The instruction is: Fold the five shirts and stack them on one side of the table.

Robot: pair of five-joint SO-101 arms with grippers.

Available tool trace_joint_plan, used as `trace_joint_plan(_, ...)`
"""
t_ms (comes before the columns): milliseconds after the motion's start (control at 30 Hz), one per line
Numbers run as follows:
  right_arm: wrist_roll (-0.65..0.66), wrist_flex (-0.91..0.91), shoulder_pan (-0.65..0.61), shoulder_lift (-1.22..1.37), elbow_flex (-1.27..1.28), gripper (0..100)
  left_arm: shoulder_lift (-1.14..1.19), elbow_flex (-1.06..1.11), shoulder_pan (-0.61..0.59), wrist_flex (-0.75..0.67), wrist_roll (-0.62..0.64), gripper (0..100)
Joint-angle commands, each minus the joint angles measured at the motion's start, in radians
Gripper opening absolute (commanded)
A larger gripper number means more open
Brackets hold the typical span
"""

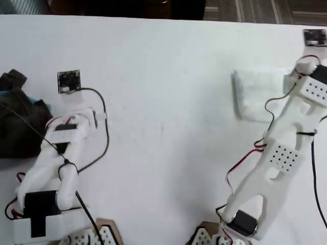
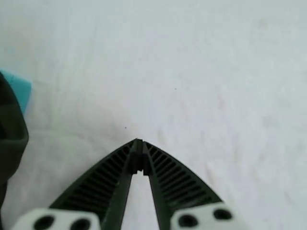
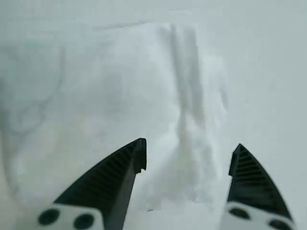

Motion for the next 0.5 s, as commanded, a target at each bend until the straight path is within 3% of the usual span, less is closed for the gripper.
trace_joint_plan(0, -0.008, 0.091, -0.053, -0.107, -0.046, 27.9, -0.005, -0.007, 0.009, -0.020, -0.008, 3)
trace_joint_plan(100, -0.008, 0.145, -0.088, -0.143, -0.046, 27.9, -0.023, -0.016, -0.005, 0.006, -0.008, 3)
trace_joint_plan(300, -0.008, 0.171, -0.153, -0.269, 0.005, 27.9, -0.095, -0.177, -0.189, 0.284, -0.011, 3)
trace_joint_plan(467, -0.008, 0.173, -0.240, -0.499, 0.264, 27.9, -0.095, -0.387, -0.331, 0.520, -0.164, 16)
